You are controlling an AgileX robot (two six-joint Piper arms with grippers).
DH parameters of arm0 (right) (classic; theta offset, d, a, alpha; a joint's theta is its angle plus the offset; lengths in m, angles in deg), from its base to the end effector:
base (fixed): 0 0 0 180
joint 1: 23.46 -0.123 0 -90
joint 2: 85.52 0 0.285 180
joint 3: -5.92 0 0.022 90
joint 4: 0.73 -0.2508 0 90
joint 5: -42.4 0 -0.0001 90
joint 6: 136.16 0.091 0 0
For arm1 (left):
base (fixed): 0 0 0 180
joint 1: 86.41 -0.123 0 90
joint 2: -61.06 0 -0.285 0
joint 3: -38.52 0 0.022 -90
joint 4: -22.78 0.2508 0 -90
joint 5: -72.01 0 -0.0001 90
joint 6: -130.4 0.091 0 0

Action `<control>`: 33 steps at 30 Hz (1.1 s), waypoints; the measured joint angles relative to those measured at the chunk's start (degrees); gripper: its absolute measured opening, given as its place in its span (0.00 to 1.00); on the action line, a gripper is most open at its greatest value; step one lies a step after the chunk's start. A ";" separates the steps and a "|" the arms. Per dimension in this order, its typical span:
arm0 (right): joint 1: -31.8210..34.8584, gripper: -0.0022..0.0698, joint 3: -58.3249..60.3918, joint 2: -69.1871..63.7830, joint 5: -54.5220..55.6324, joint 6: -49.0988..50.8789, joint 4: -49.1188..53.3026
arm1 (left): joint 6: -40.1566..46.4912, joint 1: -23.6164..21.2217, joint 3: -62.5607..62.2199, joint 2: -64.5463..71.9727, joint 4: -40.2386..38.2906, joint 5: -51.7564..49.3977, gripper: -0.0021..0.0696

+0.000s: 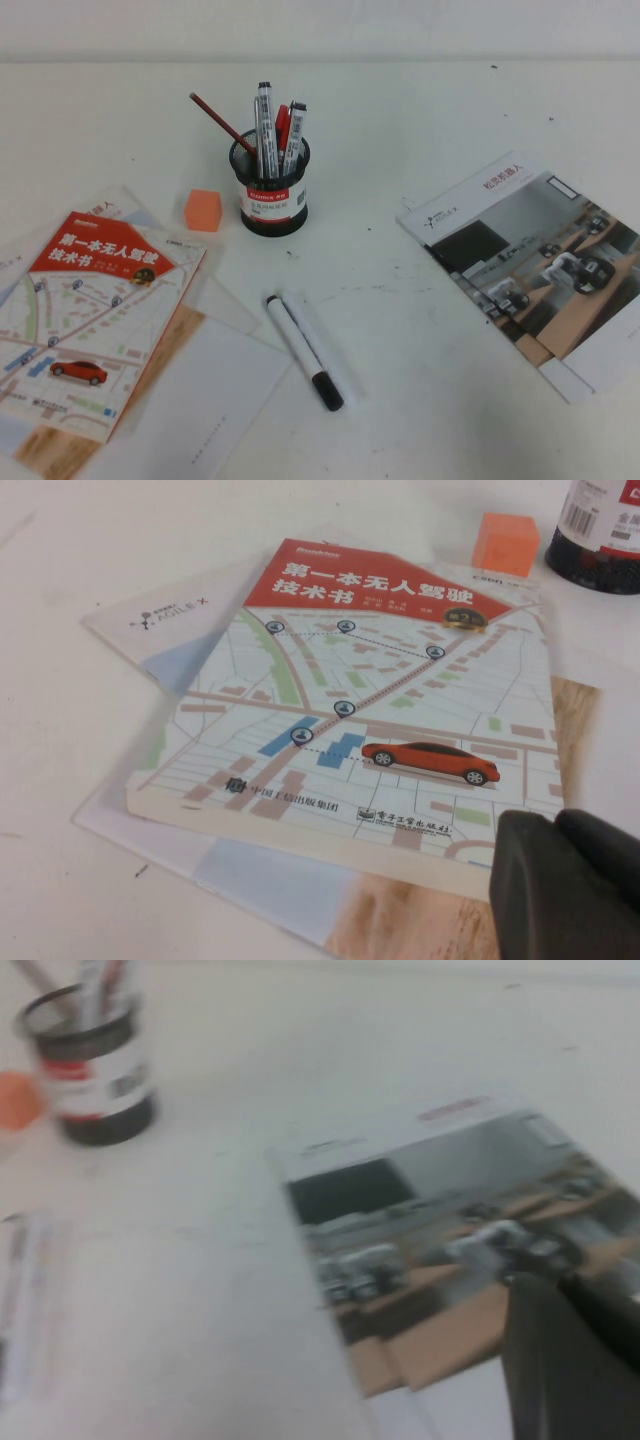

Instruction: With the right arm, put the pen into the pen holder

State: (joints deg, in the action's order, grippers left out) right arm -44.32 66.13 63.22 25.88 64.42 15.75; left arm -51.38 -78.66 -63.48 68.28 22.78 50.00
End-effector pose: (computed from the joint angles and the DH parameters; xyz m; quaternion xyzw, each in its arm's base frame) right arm 0.0907 0.0267 0.2593 -0.0892 0.8004 0.0995 0.5844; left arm 0.0518 -0.0070 0.1746 0.0419 0.8040 -0.0493 0.5912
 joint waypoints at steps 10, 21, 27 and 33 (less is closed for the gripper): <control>13.83 0.00 9.01 11.76 1.51 0.11 0.00 | 0.00 0.00 0.00 0.00 0.00 0.00 0.03; 17.42 0.00 15.46 23.29 -1.49 0.34 -1.00 | 0.00 0.00 0.00 0.00 0.00 0.00 0.03; 17.42 0.00 15.75 23.32 -0.77 -1.16 -1.61 | 0.00 0.00 0.00 0.00 0.00 0.00 0.03; 17.42 0.00 18.24 23.89 1.06 -14.62 -16.49 | 0.00 0.00 0.00 0.00 0.00 0.00 0.03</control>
State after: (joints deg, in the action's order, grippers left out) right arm -26.90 84.37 87.12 26.94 49.79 -0.73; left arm -51.38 -78.66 -63.48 68.28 22.78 50.00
